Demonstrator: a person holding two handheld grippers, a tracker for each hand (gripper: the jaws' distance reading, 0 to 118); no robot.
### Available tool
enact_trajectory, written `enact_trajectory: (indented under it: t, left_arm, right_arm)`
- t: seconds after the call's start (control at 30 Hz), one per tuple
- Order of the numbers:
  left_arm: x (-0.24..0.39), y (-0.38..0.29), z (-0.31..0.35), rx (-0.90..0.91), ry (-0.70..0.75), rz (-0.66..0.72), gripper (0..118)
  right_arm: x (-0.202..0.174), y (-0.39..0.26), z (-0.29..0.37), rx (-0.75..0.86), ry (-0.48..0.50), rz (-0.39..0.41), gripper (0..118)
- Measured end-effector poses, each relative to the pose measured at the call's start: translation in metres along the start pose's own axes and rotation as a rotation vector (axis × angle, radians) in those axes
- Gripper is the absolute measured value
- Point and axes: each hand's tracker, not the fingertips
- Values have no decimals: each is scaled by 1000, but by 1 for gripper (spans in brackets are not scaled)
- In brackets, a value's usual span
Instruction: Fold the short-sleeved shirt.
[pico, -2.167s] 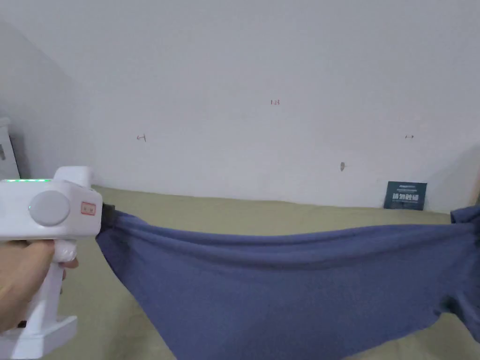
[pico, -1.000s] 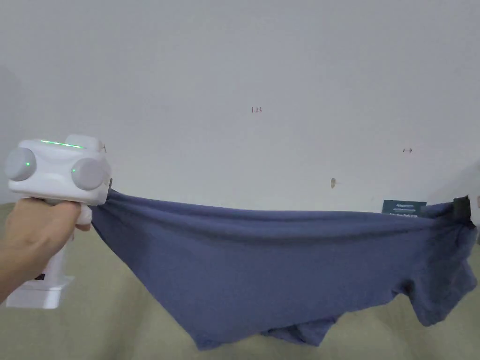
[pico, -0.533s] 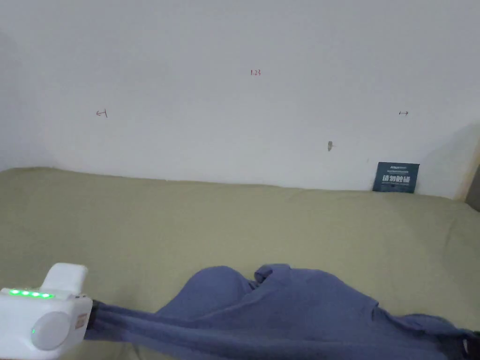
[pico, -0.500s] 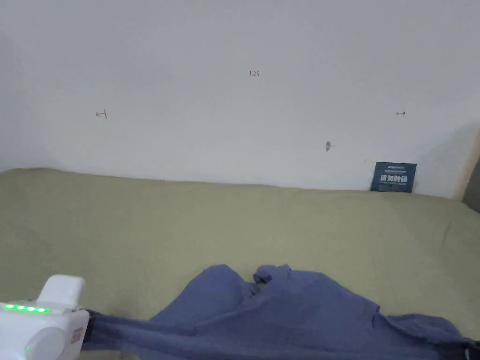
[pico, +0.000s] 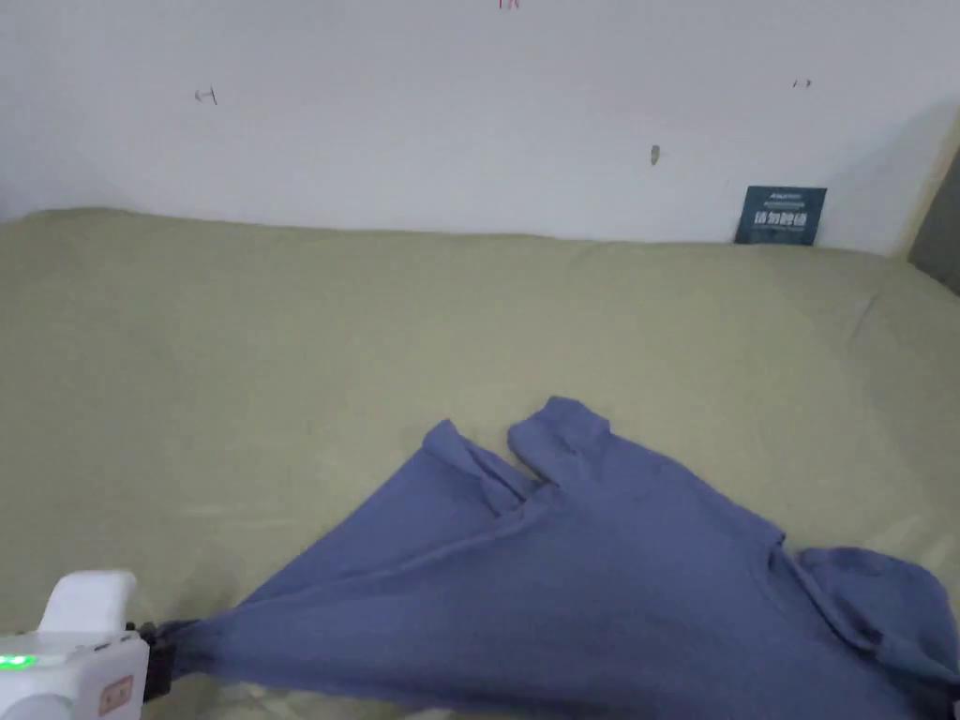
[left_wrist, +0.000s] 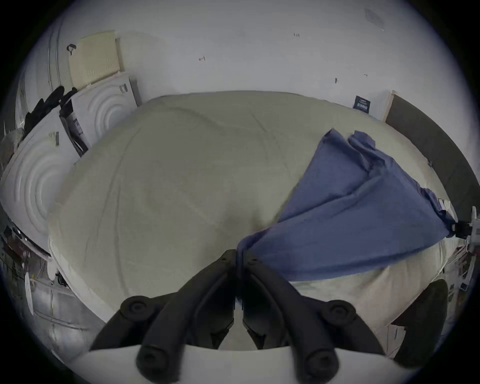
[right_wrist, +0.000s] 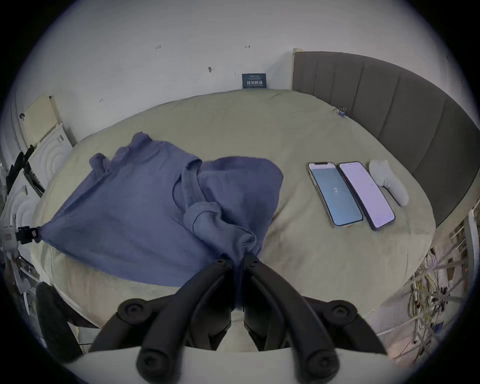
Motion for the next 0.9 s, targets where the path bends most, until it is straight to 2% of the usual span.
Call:
enact_trajectory:
  t: [0.27,0.33,0.37,0.4,0.43,0.47,0.5,0.57,0.6,0.63,0.67,0.7,0.73,0.77,0.87,0.9]
  left_arm:
    - [-5,-12,-6,-29,-41,89,5]
    - [-6,-14,-3,-18,-58,90,6]
    - [-7,-14,-2,-12,-64,90,11]
    - [-9,-14,0,-9,-79,94,40]
    - [-11,-14,1,-16,-88,96,77]
    - [-11,-16,3,-22,-71,99,99]
    - [-12,-19,9,7,-52,87,102]
    - [-16,-23,19,22,-9,96,102]
    - [-19,-26,25,15,14,124,95]
    - [-22,-29,33,26,20,171,77]
    - [-25,-32,41,48,8,197,38]
    - [-30,-35,45,54,14,216,0]
    - [-33,-38,50,79,39,226,0]
    - [-38,-40,52,63,19,219,0]
    - [-40,-45,57,43,-32,233,0]
    - [-40,-45,54,27,-46,211,0]
  right_arm:
    - [-15,-3,0,5,-22,-17,6]
    - [-20,-3,3,12,-23,-17,11]
    - [-17,-3,4,22,-27,-25,26]
    - [-19,-3,7,29,-41,-24,69]
    - [-22,-2,9,27,-50,-22,107]
    - [-26,-4,14,38,-69,-16,116]
    - [-30,6,19,127,-81,-11,108]
    - [-48,17,27,104,-75,55,109]
    - [-56,20,32,126,-80,68,105]
    - [-68,2,54,163,-65,73,95]
    - [-78,3,61,166,-40,83,70]
    - [-91,2,69,176,-9,102,16]
    - [-103,0,74,197,-1,99,0]
    - [-113,-13,83,237,-4,95,0]
    - [-145,-19,95,198,119,88,0]
    - [-156,-25,93,201,107,101,0]
